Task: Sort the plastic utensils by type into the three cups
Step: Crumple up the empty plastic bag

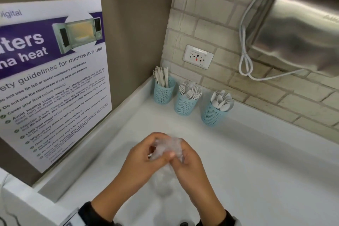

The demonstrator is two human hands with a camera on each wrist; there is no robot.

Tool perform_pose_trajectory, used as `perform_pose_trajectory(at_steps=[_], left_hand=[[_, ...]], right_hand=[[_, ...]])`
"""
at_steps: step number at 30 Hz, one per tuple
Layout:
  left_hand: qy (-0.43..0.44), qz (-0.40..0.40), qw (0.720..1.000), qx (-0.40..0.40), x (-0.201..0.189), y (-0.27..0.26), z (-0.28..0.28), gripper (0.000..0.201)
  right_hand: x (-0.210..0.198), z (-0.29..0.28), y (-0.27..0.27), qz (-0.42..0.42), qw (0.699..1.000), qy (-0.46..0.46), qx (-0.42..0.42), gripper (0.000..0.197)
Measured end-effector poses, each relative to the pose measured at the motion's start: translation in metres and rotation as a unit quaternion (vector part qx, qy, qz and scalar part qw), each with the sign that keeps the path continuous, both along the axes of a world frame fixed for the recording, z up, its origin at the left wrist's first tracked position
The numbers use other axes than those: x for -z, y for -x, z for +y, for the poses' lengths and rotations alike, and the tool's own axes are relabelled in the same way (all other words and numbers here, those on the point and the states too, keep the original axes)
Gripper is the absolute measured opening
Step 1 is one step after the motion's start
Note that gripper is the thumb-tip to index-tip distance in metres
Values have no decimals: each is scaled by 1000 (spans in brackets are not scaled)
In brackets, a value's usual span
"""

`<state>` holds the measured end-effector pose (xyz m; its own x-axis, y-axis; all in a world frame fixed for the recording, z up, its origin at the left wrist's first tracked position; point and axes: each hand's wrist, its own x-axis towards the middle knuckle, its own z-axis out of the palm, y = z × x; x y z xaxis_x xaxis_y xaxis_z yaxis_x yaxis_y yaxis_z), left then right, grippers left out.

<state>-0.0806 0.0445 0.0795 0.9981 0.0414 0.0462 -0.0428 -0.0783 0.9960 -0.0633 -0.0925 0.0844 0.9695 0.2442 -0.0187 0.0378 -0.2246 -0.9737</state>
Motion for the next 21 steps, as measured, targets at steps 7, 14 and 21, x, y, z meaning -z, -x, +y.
perform_pose_trajectory(at_steps=[7,14,21], left_hand=[[-129,-104,965,-201,11,-11,-4,7],[98,28,994,-51,0,-4,-14,24],[76,80,993,-30,5,-2,-13,16]], right_hand=[[5,-2,8,144,982,-121,21,44],[0,-9,-7,117,946,-294,70,20],[8,3,-10,166,955,-234,77,25]])
